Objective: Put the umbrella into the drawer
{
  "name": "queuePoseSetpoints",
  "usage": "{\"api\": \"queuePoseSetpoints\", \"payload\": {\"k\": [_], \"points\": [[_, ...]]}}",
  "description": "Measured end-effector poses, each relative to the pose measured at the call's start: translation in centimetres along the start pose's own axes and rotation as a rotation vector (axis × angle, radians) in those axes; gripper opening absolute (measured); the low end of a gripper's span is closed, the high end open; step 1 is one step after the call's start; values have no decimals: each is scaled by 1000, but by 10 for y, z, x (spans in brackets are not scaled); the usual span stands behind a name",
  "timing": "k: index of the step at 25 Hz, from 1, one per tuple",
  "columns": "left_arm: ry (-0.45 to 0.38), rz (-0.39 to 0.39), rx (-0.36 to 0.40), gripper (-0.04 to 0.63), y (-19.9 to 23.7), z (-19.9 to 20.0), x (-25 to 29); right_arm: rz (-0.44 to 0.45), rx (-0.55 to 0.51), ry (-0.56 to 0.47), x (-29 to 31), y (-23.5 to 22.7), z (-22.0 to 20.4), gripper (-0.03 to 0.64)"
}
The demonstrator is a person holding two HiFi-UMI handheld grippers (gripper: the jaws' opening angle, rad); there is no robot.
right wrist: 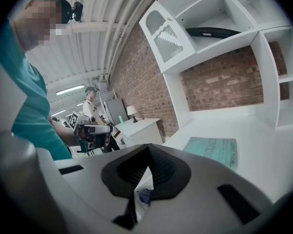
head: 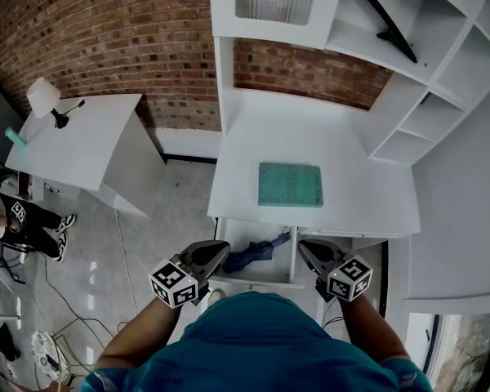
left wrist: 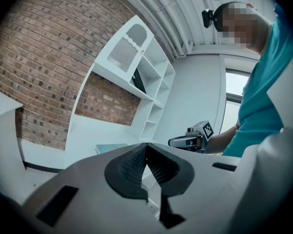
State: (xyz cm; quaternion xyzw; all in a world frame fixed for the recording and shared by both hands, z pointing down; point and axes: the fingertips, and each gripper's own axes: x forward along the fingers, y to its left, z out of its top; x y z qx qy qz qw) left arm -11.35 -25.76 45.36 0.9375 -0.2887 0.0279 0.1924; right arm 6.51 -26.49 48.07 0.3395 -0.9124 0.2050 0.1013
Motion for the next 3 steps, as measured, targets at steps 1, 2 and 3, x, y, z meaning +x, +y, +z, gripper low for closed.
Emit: {"api": "queuePoseSetpoints", "payload": {"k": [1, 2, 3], "points": [[0, 0, 0, 15, 0, 0, -1, 1, 0, 1, 0, 1, -1, 20], [-1, 0, 0, 15, 0, -1, -2, 3, 0, 2, 0, 2, -1, 20], [-1, -1, 0, 15, -1, -1, -2, 4, 0, 3, 0, 3, -1, 20]]}}
